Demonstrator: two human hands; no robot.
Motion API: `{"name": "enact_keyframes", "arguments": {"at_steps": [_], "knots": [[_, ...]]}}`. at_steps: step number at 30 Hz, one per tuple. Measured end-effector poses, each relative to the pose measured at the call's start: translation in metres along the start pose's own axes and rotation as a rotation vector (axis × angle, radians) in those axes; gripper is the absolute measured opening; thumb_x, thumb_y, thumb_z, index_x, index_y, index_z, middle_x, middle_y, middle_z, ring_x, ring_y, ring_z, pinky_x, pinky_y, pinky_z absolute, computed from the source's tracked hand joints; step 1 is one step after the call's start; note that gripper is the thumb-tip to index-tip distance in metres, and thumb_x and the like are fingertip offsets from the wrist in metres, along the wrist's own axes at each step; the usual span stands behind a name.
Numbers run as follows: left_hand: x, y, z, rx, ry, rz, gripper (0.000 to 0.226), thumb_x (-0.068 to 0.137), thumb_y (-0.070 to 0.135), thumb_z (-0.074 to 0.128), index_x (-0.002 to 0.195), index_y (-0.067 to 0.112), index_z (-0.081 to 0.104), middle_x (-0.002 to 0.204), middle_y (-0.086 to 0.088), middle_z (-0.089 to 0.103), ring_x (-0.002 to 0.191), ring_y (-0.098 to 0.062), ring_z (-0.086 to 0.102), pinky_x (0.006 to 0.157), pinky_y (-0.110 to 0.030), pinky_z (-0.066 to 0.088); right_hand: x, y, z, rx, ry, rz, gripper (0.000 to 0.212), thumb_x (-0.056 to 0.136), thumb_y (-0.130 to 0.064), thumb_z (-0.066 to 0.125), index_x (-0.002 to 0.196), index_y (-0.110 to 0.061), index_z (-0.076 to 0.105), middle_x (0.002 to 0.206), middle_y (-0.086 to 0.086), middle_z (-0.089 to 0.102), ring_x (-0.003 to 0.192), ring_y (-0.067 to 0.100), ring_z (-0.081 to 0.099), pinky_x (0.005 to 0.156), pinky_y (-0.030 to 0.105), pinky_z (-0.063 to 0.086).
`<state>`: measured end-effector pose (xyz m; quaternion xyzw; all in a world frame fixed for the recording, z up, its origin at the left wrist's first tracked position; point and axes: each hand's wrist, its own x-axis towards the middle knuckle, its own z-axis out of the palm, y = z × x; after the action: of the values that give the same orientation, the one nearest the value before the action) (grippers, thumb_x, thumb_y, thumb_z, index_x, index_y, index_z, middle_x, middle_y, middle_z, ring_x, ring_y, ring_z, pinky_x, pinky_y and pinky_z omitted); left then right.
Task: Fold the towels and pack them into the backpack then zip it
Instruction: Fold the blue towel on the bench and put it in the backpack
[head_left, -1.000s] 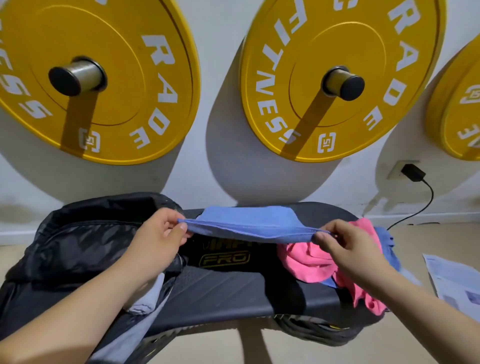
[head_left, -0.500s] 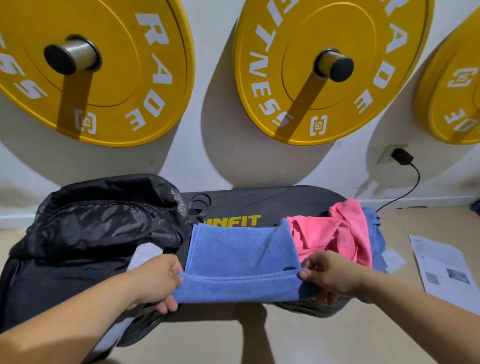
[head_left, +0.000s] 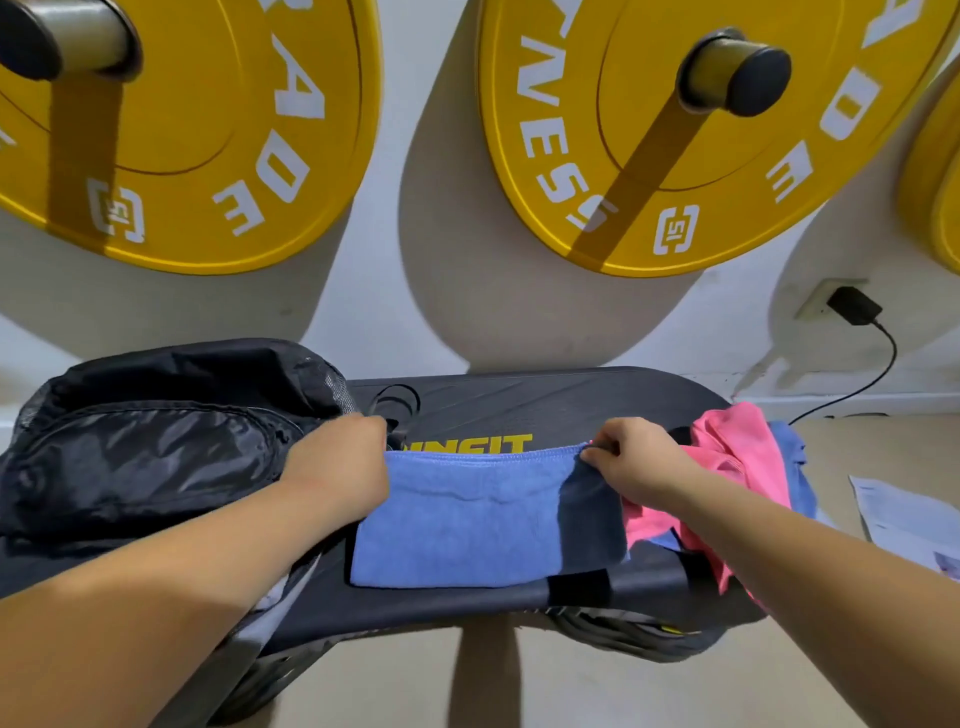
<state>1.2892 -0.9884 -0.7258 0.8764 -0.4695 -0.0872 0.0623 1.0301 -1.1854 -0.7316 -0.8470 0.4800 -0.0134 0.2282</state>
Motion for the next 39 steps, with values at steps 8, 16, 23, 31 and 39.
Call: {"name": "enact_keyframes", "arguments": {"at_steps": [8,16,23,31,39], "knots": [[0.036,0.009,0.028,0.395,-0.029,0.032,0.015,0.087,0.014,0.055,0.097,0.024,0.053,0.109,0.002,0.056,0.102,-0.021,0.055,0.065,-0.034,0.04,0.031,0.03,0.038,0.121,0.097,0.066,0.029,0.092,-0.047,0.064,0.084,-0.019,0.065,0.077,-0.006,0.067,0.079,0.018,0.062,0.073,0.036,0.052],[0.038,0.014,0.058,0.3,-0.117,0.284,0.025,0.093,0.033,0.056,0.116,0.025,0.054,0.117,0.005,0.055,0.115,-0.019,0.05,0.087,-0.033,0.049,0.025,0.069,0.031,-0.149,0.007,-0.146,0.059,0.075,-0.034,0.044,0.13,-0.025,0.062,0.11,-0.001,0.062,0.109,0.027,0.059,0.089,0.038,0.051],[0.048,0.01,0.056,0.384,-0.205,0.272,0.043,0.091,0.045,0.061,0.128,0.026,0.052,0.122,0.003,0.056,0.12,-0.023,0.044,0.096,-0.035,0.042,0.045,0.087,0.026,-0.526,0.256,0.024,0.035,0.078,-0.034,0.063,0.109,-0.019,0.067,0.104,0.008,0.061,0.097,0.036,0.058,0.075,0.039,0.046],[0.051,0.011,0.053,0.278,-0.33,0.219,0.021,0.083,0.033,0.063,0.099,0.02,0.059,0.098,0.001,0.064,0.106,-0.026,0.052,0.091,-0.039,0.046,0.042,-0.003,0.043,-0.172,-0.133,-0.289,0.044,0.078,-0.043,0.045,0.115,-0.028,0.065,0.11,0.001,0.066,0.108,0.028,0.06,0.088,0.041,0.053],[0.063,0.012,0.004,-0.273,-0.219,0.016,0.01,0.07,0.015,0.062,0.077,0.009,0.057,0.067,0.003,0.054,0.061,-0.017,0.045,0.057,-0.027,0.037,0.046,-0.009,0.049,-0.289,-0.249,-0.331,0.024,0.087,-0.045,0.067,0.097,-0.024,0.061,0.107,0.001,0.063,0.104,0.026,0.059,0.083,0.034,0.049]]}}
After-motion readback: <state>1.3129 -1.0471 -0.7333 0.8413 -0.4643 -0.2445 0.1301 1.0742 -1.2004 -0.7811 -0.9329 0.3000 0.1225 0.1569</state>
